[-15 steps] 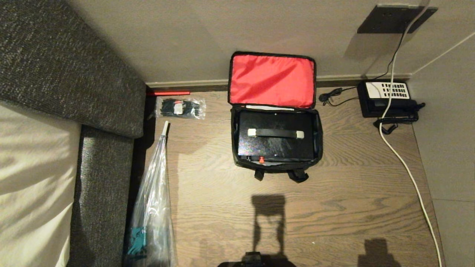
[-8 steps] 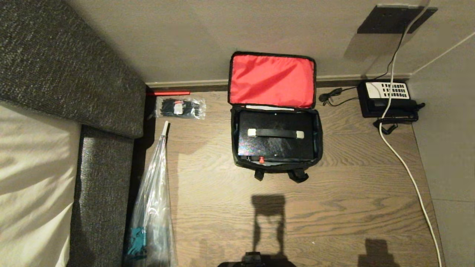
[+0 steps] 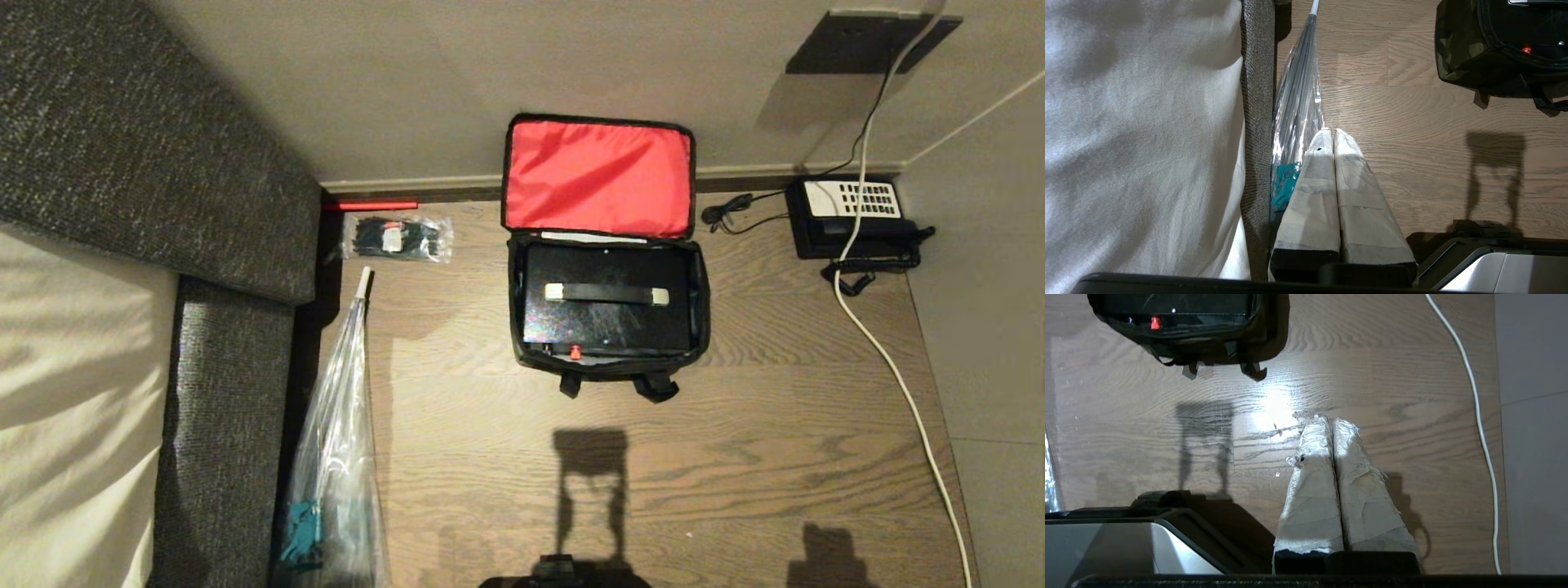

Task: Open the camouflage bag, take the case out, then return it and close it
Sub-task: Grip the handle

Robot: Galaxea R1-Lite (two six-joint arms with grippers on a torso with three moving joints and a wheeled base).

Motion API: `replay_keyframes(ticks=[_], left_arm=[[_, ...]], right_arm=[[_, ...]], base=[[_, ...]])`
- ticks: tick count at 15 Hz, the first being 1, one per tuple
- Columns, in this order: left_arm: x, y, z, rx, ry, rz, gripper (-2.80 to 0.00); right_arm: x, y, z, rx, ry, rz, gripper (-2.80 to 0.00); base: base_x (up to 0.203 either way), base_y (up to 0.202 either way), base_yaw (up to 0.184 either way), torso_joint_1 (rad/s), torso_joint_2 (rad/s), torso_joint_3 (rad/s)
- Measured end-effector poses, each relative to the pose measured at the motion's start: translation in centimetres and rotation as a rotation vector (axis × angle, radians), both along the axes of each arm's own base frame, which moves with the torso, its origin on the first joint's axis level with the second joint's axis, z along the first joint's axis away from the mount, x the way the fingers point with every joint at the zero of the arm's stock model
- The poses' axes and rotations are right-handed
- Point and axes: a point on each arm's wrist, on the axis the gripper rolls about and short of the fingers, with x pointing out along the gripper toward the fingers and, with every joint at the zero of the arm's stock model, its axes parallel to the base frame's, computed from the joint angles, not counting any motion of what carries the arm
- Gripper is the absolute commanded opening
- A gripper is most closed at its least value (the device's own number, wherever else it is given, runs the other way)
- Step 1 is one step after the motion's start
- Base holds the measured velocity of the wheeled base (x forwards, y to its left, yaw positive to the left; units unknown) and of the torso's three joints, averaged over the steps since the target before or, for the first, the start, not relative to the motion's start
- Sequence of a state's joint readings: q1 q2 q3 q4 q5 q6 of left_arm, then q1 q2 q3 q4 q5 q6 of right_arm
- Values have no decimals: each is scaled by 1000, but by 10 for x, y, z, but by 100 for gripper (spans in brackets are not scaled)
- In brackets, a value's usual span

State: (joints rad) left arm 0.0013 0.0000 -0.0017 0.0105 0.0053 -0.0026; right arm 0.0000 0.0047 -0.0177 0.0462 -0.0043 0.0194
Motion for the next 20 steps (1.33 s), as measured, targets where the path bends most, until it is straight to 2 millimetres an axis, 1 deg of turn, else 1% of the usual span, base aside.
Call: replay_keyframes(ticks=[16, 20], left_arm=[[0, 0, 0, -7, 0, 0, -280], [0, 0, 0, -4, 0, 0, -280]], right_arm=[[0, 0, 0, 0, -6, 0, -280], [0, 0, 0, 0, -5, 0, -280]], base=[[0, 0, 0, 0, 0, 0], [0, 0, 0, 1, -1, 133]])
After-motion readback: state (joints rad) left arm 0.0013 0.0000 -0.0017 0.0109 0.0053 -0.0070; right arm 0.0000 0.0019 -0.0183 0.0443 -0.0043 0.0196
